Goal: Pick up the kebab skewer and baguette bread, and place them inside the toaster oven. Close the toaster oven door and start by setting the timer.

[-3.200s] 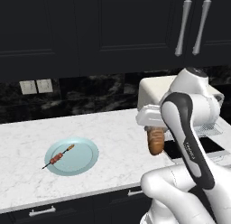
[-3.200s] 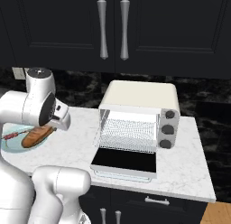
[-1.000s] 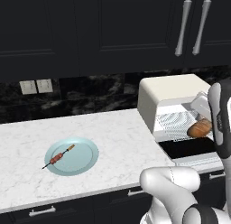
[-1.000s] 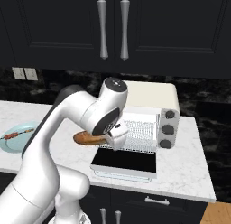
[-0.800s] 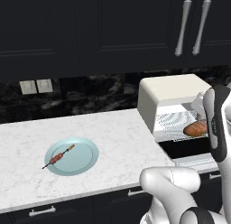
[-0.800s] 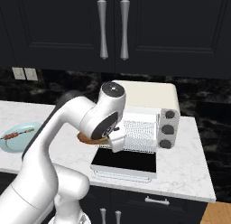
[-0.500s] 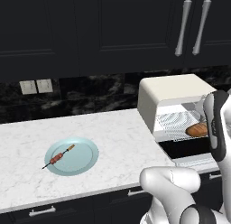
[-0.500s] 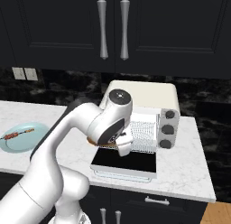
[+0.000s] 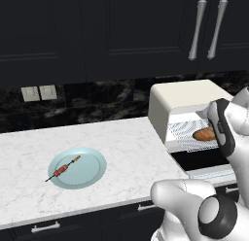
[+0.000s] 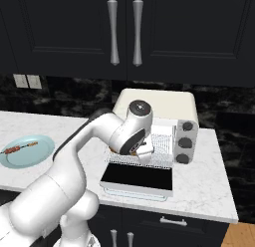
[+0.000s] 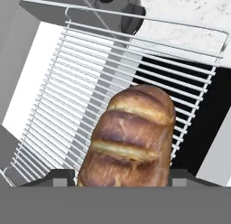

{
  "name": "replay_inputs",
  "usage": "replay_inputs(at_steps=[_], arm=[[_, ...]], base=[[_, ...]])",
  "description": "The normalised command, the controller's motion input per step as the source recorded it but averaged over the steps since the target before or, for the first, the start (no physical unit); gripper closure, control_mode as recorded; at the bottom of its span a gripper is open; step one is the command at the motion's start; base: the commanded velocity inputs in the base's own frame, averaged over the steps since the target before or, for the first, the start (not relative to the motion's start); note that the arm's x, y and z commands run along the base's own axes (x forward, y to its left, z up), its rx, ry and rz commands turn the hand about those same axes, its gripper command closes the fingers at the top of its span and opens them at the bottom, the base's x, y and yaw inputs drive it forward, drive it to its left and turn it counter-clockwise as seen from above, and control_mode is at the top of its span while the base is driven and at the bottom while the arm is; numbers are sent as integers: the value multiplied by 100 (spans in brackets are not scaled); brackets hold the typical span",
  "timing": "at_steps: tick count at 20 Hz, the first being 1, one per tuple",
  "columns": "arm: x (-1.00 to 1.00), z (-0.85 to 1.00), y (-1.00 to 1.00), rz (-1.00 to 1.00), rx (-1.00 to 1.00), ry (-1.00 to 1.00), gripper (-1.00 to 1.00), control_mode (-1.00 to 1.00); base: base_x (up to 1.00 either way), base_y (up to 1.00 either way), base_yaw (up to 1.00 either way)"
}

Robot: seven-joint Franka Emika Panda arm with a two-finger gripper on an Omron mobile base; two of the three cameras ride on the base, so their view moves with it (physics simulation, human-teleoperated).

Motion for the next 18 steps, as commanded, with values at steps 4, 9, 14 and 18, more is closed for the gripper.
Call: replay_inputs(at_steps=[4, 9, 14, 18], arm=[[66, -31, -20, -4, 0, 0, 100, -100], [48, -31, -1, -2, 0, 0, 100, -100], [48, -23, 0, -2, 0, 0, 100, -100], [36, -3, 0, -1, 0, 0, 100, -100]], base=[[0, 0, 0], [0, 0, 0], [0, 0, 0], [0, 0, 0]])
